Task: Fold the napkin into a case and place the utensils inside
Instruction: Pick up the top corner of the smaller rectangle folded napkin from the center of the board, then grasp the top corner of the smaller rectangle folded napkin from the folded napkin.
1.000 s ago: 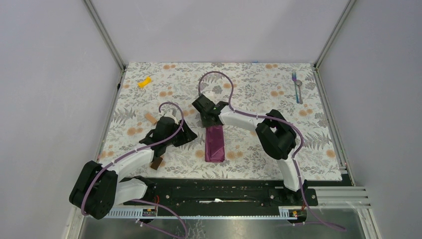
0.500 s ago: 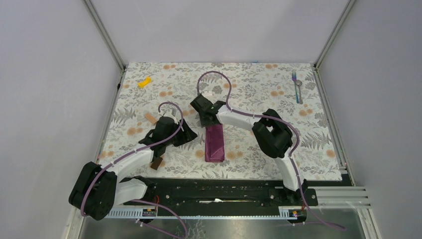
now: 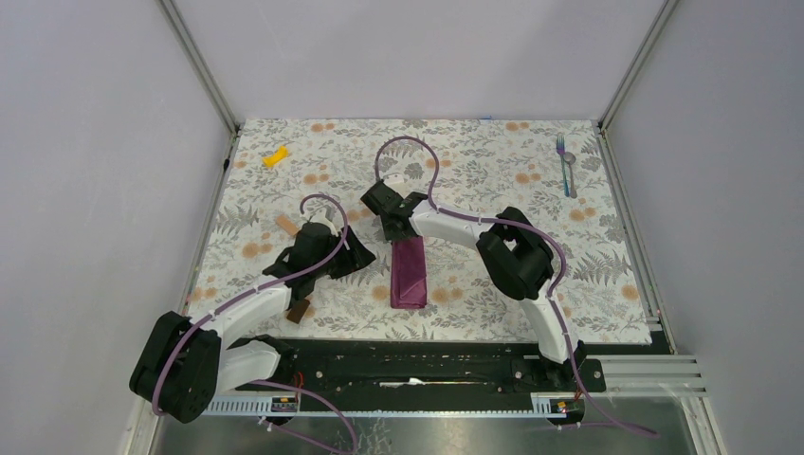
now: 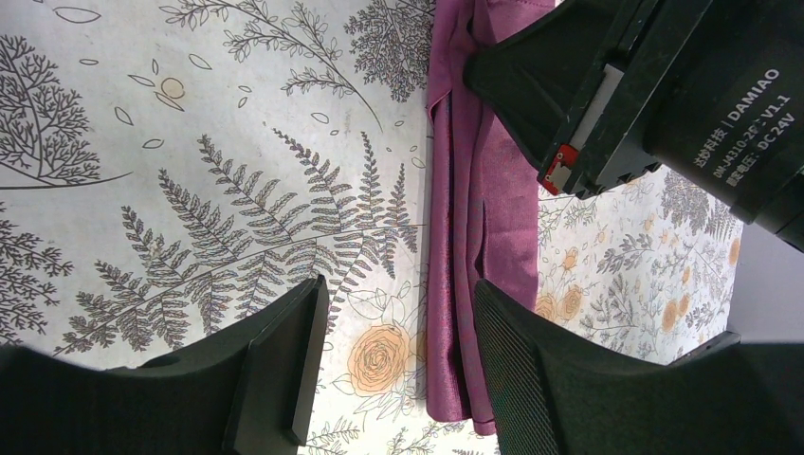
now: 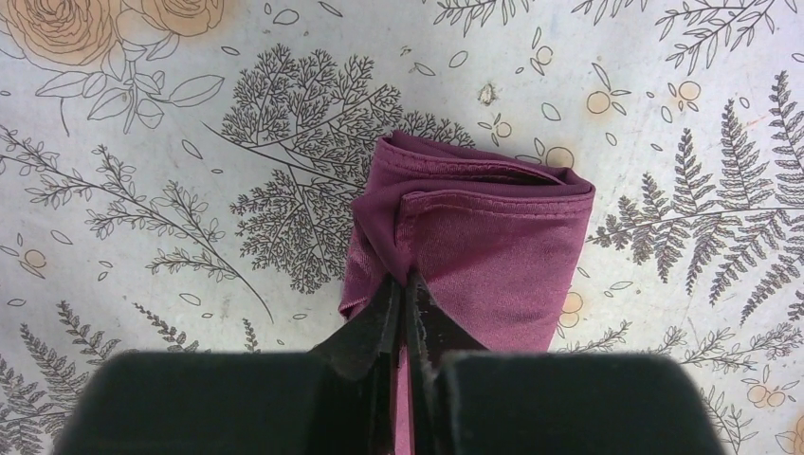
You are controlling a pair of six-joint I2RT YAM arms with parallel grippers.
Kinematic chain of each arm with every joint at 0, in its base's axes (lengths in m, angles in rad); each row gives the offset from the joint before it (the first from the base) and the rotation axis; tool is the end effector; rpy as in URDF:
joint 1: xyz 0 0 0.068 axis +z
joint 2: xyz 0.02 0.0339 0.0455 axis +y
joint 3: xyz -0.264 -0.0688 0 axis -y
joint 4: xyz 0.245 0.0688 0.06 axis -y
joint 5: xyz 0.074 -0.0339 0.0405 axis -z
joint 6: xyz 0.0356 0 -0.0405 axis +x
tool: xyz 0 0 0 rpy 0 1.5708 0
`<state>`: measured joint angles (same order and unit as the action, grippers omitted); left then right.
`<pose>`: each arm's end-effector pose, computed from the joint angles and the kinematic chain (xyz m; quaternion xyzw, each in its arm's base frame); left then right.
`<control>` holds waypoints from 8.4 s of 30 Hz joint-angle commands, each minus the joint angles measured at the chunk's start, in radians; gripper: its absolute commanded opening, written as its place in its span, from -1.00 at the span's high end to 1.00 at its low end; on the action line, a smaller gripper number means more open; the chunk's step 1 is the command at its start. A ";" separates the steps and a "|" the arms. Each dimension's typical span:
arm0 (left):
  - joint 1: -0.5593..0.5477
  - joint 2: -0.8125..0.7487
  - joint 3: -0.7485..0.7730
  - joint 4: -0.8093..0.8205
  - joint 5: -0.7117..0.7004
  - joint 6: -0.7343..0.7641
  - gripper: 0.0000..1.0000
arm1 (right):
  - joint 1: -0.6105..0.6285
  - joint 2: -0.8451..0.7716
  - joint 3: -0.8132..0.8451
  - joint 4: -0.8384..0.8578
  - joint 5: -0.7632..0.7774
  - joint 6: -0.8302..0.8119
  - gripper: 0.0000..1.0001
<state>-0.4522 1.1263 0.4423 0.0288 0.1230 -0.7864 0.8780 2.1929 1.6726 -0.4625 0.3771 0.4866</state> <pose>0.1969 -0.1005 0.1769 -0.1221 0.8874 -0.3010 0.3272 0.3139 0.3576 0.1692 -0.1295 0.9327 0.0403 0.3340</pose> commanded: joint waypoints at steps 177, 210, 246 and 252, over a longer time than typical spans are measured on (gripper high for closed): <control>-0.140 0.486 0.230 0.416 -0.091 0.279 1.00 | -0.214 -0.196 -0.634 1.003 -0.649 0.580 1.00; -0.080 0.498 0.241 0.381 -0.040 0.279 1.00 | -0.215 -0.203 -0.516 0.757 -0.702 0.235 0.22; -0.079 0.490 0.164 0.387 -0.078 0.223 0.85 | -0.229 -0.014 -0.698 1.544 -0.641 0.920 0.99; -0.057 0.434 0.224 0.276 -0.089 0.225 0.46 | -0.229 -0.011 -0.701 1.455 -0.657 0.849 0.77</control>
<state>-0.5205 1.6161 0.6136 0.4023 0.0315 -0.5518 0.6540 2.1891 0.9562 0.9310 -0.2996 1.3548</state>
